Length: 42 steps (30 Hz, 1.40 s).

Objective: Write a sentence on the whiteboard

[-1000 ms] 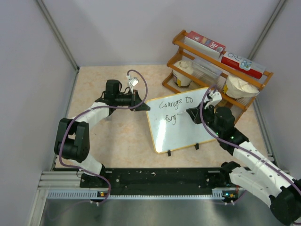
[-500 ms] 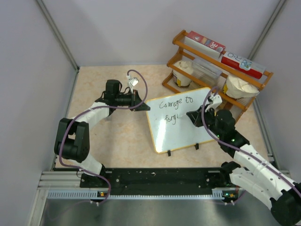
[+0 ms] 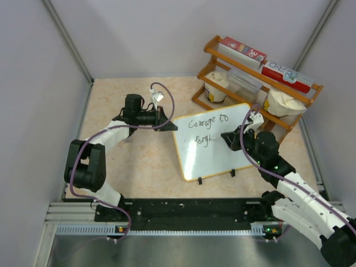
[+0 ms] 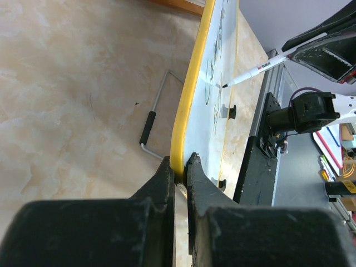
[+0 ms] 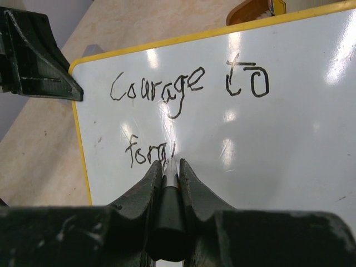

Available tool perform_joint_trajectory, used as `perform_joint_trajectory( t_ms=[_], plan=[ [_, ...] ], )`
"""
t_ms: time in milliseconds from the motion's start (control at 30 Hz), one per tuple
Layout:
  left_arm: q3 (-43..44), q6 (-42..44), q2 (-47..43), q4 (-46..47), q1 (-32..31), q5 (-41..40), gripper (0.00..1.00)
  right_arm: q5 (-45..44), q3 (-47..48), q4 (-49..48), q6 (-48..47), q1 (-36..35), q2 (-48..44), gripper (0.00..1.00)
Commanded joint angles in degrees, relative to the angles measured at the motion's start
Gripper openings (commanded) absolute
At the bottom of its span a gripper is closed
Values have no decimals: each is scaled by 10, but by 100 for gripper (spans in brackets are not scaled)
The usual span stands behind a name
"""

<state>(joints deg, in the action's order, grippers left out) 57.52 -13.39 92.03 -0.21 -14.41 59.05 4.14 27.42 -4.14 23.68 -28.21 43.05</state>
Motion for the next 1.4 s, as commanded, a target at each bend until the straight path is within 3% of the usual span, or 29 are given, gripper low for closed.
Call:
perform_joint_trajectory(
  t_ms=[0, 933, 1367],
  plan=[
    [-28, 111, 16, -27, -33, -54, 0, -17, 44, -53, -5, 6, 6, 0],
    [-28, 113, 17, -29, -33, -56, 0, -39, 41, -49, -22, 7, 69, 0],
    [-28, 112, 17, -28, -33, -56, 0, -40, 48, -38, -21, 6, 11, 0]
  ],
)
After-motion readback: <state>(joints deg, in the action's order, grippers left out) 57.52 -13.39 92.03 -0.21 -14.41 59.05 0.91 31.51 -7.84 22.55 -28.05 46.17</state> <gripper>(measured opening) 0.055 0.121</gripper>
